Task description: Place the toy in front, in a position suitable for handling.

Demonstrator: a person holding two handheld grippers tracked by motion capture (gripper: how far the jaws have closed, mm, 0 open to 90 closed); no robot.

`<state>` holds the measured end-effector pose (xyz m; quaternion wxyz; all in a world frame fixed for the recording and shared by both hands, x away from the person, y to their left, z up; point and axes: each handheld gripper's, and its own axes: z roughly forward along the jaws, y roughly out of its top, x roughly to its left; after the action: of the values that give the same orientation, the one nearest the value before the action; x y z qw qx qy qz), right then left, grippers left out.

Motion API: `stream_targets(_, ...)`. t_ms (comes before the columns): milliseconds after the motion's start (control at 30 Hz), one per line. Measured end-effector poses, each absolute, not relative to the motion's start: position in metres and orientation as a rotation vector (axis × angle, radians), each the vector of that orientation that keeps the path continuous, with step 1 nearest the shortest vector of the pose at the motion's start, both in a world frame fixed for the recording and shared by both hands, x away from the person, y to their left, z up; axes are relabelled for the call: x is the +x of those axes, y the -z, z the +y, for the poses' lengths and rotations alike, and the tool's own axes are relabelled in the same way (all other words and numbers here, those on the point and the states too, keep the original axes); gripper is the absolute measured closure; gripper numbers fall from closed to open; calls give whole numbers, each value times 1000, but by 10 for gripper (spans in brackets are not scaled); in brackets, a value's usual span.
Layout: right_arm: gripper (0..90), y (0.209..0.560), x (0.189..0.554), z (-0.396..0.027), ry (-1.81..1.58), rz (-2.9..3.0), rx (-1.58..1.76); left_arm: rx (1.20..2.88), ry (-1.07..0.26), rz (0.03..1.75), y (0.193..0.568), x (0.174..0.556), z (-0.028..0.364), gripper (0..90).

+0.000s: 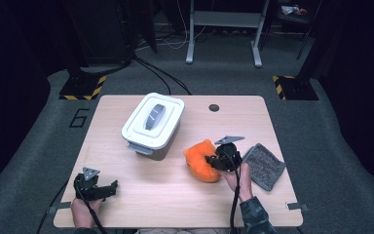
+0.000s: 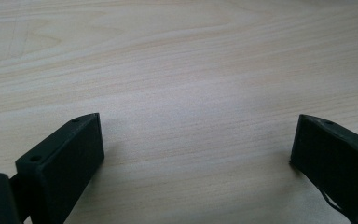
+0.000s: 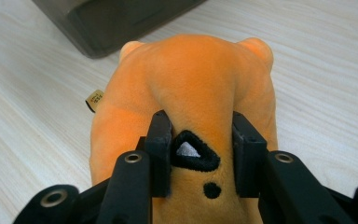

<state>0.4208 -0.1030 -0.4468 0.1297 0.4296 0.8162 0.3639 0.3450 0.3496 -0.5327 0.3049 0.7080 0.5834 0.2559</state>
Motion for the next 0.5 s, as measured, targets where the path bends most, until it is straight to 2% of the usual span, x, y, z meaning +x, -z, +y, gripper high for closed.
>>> stream_targets(500,648,420,420,-103,-1067,2472,1010,1875,-677,1545,533,345,350,21)
